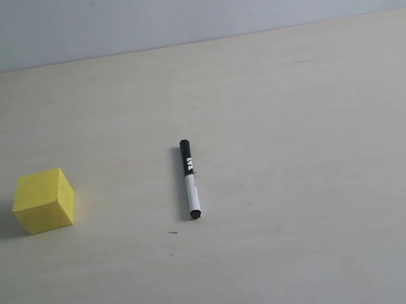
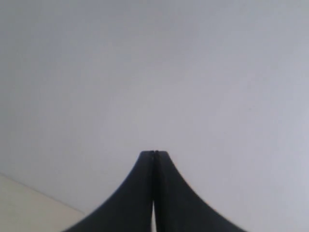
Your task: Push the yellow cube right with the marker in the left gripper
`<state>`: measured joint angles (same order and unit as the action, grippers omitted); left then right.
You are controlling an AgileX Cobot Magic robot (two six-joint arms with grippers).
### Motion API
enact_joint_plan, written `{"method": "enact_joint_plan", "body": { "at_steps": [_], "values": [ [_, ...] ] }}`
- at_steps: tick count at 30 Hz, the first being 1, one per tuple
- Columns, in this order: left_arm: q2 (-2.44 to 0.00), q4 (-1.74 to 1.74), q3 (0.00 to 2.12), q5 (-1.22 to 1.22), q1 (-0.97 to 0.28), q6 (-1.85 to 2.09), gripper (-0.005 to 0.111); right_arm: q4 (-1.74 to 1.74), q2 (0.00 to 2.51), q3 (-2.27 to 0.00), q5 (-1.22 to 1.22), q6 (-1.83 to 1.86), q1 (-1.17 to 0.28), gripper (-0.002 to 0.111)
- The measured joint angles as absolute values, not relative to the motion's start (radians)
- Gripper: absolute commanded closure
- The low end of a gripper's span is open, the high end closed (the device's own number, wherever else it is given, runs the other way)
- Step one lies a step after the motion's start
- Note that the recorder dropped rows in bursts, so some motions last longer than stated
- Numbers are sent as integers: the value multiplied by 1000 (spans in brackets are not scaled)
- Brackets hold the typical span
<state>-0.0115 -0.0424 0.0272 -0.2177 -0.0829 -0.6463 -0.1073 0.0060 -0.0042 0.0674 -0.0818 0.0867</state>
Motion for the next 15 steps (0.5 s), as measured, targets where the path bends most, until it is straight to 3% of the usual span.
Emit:
{"method": "enact_joint_plan", "body": {
  "at_steps": [8, 15],
  "values": [
    [-266, -431, 350, -223, -83, -962, 107, -107, 6, -4, 67, -82, 87, 108],
    [-602, -1300, 670, -307, -83, -1633, 107, -107, 6, -4, 67, -82, 87, 108]
  ]
}}
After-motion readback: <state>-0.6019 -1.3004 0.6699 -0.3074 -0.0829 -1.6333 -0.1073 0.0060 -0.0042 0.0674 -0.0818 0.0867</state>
